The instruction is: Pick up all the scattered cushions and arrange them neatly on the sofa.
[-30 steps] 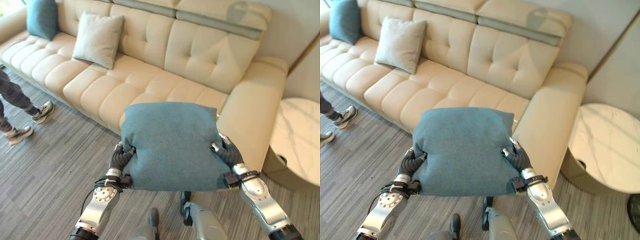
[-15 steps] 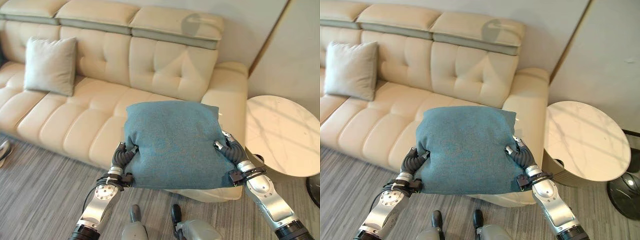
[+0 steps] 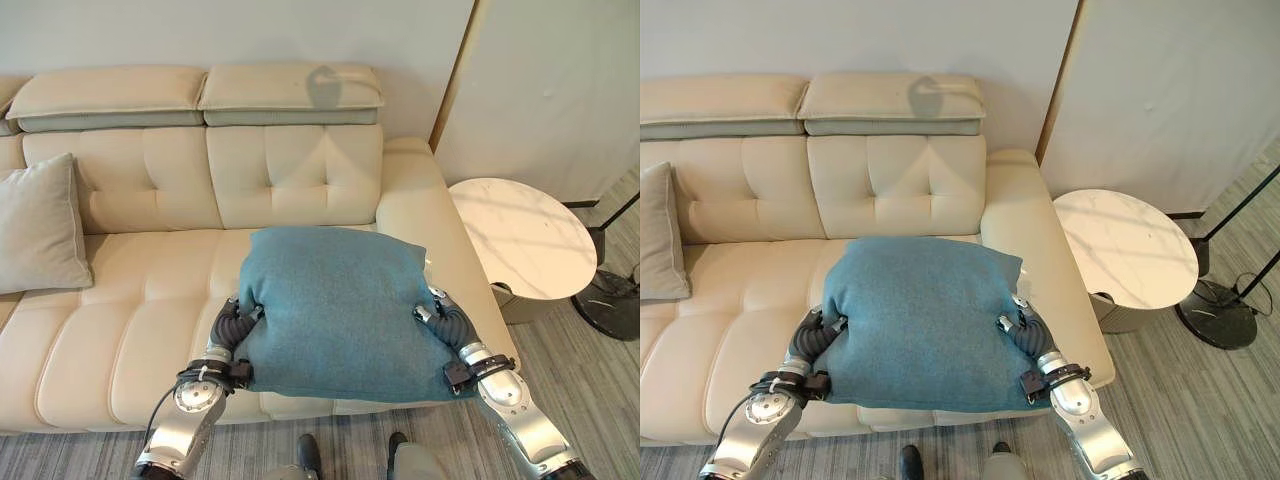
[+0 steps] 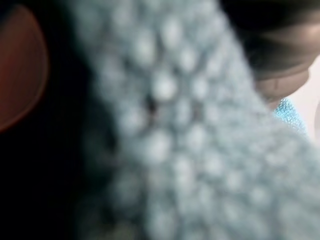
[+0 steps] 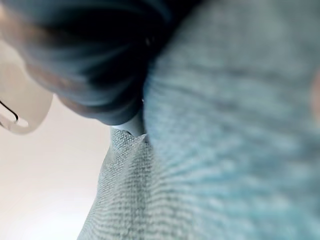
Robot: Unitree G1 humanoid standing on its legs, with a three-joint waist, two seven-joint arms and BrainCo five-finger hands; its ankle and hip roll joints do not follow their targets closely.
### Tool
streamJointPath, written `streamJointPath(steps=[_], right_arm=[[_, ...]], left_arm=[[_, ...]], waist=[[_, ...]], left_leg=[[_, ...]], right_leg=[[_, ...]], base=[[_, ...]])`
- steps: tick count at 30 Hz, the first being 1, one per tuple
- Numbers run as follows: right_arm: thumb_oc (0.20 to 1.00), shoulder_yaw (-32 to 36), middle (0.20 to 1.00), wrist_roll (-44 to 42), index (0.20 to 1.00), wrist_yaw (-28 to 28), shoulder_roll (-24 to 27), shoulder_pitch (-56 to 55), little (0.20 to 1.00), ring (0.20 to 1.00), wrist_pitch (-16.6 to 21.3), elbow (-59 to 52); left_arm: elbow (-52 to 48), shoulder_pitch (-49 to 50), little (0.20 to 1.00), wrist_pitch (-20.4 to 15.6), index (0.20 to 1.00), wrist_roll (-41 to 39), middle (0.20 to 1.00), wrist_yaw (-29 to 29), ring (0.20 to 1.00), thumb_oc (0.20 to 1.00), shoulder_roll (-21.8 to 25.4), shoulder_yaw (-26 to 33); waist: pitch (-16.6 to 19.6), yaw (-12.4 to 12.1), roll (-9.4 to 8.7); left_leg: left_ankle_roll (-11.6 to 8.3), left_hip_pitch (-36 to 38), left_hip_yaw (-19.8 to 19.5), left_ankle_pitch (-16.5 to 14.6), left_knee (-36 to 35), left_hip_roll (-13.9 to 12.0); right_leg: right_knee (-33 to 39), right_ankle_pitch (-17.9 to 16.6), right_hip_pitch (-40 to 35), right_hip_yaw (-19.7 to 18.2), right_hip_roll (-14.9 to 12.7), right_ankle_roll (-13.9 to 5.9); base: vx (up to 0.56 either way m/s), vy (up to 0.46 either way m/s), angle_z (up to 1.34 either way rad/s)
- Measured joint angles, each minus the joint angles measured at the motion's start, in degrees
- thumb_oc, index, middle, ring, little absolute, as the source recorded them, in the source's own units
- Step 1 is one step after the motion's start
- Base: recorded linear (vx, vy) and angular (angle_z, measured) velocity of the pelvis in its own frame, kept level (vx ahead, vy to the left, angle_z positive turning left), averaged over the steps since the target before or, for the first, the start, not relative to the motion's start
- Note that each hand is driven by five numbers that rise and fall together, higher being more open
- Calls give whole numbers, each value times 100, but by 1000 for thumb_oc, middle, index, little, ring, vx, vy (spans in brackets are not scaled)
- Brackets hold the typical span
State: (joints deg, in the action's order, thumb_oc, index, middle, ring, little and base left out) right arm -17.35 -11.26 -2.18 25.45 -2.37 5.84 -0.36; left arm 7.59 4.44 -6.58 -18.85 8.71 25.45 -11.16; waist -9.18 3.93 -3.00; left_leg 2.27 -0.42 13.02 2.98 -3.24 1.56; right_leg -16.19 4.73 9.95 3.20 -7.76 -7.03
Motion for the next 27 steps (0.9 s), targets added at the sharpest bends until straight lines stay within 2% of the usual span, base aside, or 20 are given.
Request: streamJointPath(steps=[1, 2, 3, 5, 6, 10, 15, 17, 18, 20, 21, 24, 25, 27], right_arm=[[200, 0, 200, 0, 200, 1, 9, 29, 200, 200, -1, 4], [200, 4, 200, 0, 200, 2, 7, 48, 200, 200, 0, 5], [200, 12, 200, 2, 200, 1, 11, 58, 200, 200, 5, 29], [200, -1, 200, 3, 200, -2, 18, 141, 200, 200, 6, 249], [200, -12, 200, 4, 200, -1, 21, 215, 200, 200, 1, 318], [200, -33, 200, 3, 200, -11, 25, 473, 200, 200, 2, 337], [200, -218, 200, 0, 200, -320, 23, 1619, 200, 200, 13, 691], [200, -172, 200, 0, 200, -652, -14, 2746, 200, 200, 33, 1136], [200, -158, 200, -1, 200, -701, -21, 2853, 200, 200, 33, 1213], [200, -418, 200, 63, 200, -1130, -133, 3979, 200, 200, 138, 2184], [200, -392, 200, 124, 200, -1501, -219, 4972, 200, 200, 132, 2682], [200, -345, 200, 136, 200, -2094, -247, 6363, 200, 200, 155, 3422], [200, -262, 200, 142, 200, -2386, -312, 6748, 200, 200, 208, 3676], [200, -252, 200, 157, 200, -2724, -435, 7299, 200, 200, 244, 3969]], left_arm=[[-3, 1, 200, 1, 200, 0, 200, -5, 200, 200, 31, -8], [-3, 4, 200, 3, 200, 0, 200, -5, 200, 200, 37, -8], [-2, 3, 200, 3, 200, 1, 200, -5, 200, 200, -3, -6], [-5, 22, 200, 2, 200, 25, 200, -6, 200, 200, -56, 4], [-7, 40, 200, 3, 200, 33, 200, -13, 200, 200, -13, 4], [-8, 6, 200, 2, 200, 41, 200, 3, 200, 200, 30, 28], [215, -703, 200, -42, 200, 27, 200, 358, 200, 200, 71, 8], [660, -1762, 200, -67, 200, 25, 200, 652, 200, 200, 53, -10], [727, -1887, 200, -70, 200, 26, 200, 670, 200, 200, 53, -18], [1568, -2897, 200, -288, 200, 25, 200, 1062, 200, 200, 348, -423], [2023, -3843, 200, -290, 200, 17, 200, 1323, 200, 200, 405, -479], [2878, -5350, 200, -421, 200, -44, 200, 1682, 200, 200, 361, -776], [3382, -5862, 200, -555, 200, -74, 200, 1830, 200, 200, 345, -1010], [3908, -6546, 200, -558, 200, -140, 200, 1908, 200, 200, 350, -1163]], waist=[[34, -16, -75], [59, -24, -126], [54, -26, -117], [53, -119, -45], [48, -161, -19], [26, -181, 149], [-24, -177, 368], [-219, -225, 614], [-282, -242, 646], [-312, -303, 650], [-386, -376, 687], [-561, -451, 749], [-627, -464, 775], [-736, -472, 785]], left_leg=[[7, 2, 11, 19, -14, 60], [32, -1, 5, 35, -8, 126], [5, 4, -102, 7, -17, 167], [-10, 4, -172, -7, -21, 127], [36, 3, -149, 27, -9, 95], [35, -98, -193, 29, -16, -14], [-1, -841, -153, 130, 108, -70], [22, -1459, -97, 265, 176, -70], [18, -1464, -83, 270, 177, -72], [-64, -1976, -31, 203, 509, -103], [-115, -2382, -1, 337, 433, -106], [-57, -2837, -14, 650, 242, -119], [-59, -2904, -64, 717, 180, -125], [-89, -2982, -88, 748, 151, -149]], right_leg=[[195, -25, 29, 196, 10, 28], [372, -166, 2, 147, 19, 146], [424, -268, -78, 101, 48, 177], [618, -340, -192, 4, 124, 201], [770, -451, -261, 14, 170, 278], [1152, -621, -383, 111, 294, 346], [1172, -791, 314, 59, 347, 406], [1139, -978, 940, -5, 349, 432], [1137, -987, 950, -16, 352, 438], [798, -839, 1523, -133, 334, 322], [757, -982, 1995, -156, 342, 364], [817, -1257, 2513, -154, 381, 497], [823, -1264, 2594, -132, 407, 499], [853, -1297, 2666, -125, 432, 539]], base=[[77, -7, 17], [115, -12, 26], [147, -43, 29], [106, -43, 13], [79, -54, -4], [-9, -59, 3], [-164, -18, -5], [-209, -21, -10], [-262, -37, -10], [-160, -46, -19], [-101, -39, -11], [-58, -19, 2], [-95, -24, 2], [-40, -17, 2]])
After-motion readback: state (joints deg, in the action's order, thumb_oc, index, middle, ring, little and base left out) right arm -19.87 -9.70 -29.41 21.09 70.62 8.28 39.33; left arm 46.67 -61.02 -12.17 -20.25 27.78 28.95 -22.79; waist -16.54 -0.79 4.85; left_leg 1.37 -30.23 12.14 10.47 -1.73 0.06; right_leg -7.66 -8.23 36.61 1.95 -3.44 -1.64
